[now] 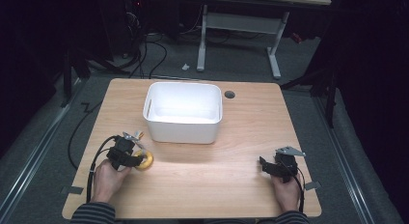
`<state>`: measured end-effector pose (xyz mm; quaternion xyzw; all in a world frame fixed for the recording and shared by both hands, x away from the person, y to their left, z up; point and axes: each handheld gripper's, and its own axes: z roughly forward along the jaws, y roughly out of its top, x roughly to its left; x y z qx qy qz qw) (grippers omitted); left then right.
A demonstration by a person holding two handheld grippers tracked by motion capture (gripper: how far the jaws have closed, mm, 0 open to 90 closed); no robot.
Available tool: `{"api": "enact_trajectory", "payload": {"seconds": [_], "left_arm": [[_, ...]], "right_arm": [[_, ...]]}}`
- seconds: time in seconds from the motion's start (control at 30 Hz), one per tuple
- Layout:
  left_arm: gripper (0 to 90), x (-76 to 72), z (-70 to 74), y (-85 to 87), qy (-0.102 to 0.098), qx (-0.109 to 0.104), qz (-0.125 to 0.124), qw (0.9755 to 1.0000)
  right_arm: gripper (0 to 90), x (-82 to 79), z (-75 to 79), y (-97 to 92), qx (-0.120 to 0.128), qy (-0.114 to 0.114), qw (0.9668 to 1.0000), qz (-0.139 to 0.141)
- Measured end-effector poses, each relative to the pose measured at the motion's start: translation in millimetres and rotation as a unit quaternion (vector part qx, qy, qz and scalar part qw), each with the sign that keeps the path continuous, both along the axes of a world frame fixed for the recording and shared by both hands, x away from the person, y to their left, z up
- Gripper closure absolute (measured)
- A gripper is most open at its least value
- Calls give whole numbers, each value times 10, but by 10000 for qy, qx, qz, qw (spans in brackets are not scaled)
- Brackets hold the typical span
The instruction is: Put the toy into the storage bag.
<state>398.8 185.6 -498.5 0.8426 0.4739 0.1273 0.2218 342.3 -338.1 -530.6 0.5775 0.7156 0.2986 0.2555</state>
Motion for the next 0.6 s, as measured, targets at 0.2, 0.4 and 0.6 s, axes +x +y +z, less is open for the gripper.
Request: {"api": "enact_trajectory", "payload": {"seconds": [0.2,0.4,0.6], "left_arm": [[527,-4,-18,-1,9,23,50,10000],[574,7,-19,-25,61,56,-20,10000],[615,21,-49,-57,73,144,4,9999]], "right_arm": [[272,0,0,0,-1,0,10000,-3],[272,0,0,0,0,0,10000,2],[272,0,0,0,1,2,10000,-1]]}}
